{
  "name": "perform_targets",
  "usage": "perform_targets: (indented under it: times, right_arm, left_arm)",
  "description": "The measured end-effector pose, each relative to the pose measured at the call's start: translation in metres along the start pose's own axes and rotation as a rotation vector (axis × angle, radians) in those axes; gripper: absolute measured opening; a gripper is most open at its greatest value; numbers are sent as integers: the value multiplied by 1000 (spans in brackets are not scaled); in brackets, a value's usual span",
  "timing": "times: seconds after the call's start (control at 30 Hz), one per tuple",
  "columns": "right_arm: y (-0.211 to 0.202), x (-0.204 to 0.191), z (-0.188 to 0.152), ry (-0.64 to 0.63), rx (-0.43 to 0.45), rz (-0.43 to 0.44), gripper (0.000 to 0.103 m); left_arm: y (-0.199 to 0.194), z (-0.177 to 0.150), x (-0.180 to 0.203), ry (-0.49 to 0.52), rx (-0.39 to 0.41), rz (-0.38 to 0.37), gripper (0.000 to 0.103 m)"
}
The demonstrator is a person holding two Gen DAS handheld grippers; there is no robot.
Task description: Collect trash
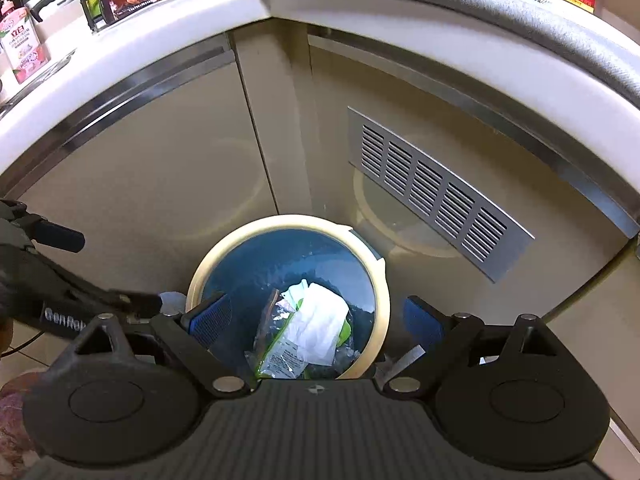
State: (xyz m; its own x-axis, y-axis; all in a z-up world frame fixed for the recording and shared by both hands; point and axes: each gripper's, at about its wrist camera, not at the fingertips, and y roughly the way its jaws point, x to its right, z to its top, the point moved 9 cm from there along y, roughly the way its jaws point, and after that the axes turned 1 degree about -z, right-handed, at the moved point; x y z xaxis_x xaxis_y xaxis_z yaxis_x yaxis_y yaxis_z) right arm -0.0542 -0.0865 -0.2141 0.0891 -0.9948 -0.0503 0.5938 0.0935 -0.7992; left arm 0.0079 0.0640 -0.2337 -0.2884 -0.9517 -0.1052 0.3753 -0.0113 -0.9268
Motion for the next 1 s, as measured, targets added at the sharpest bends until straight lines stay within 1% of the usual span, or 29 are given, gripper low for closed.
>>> perform_targets:
  times: [0.13,0.23,0.3,0.43,0.53,0.67,0.8,1.0]
  right_arm:
    - [9,3,1,3,-18,-15,97]
    - [17,6,4,21,-34,-27,100]
    - [25,8,4,36,-57,-28,103]
    - [44,12,1,53,-127,-39,103]
    - [58,13,0,54,-167,-51,103]
    - [73,12,1,45,-196,-63,103]
    - [87,10,0,38,-224,-62,103]
    - [99,11,-2,35,-251,-58,103]
  left_arm:
    - [7,7,-4,-67,18,18,103]
    - [16,11,-1,-79,5,22,103]
    - [23,11,3,-73,-18,7,103]
    - [41,7,5,-77,-83,-23,103]
    - [56,4,3,-94,-127,-29,103]
    - [76,0,3,-105,-186,-27,103]
    - [87,0,2,-102,-212,-19,103]
    - [95,3,1,-102,-223,0,103]
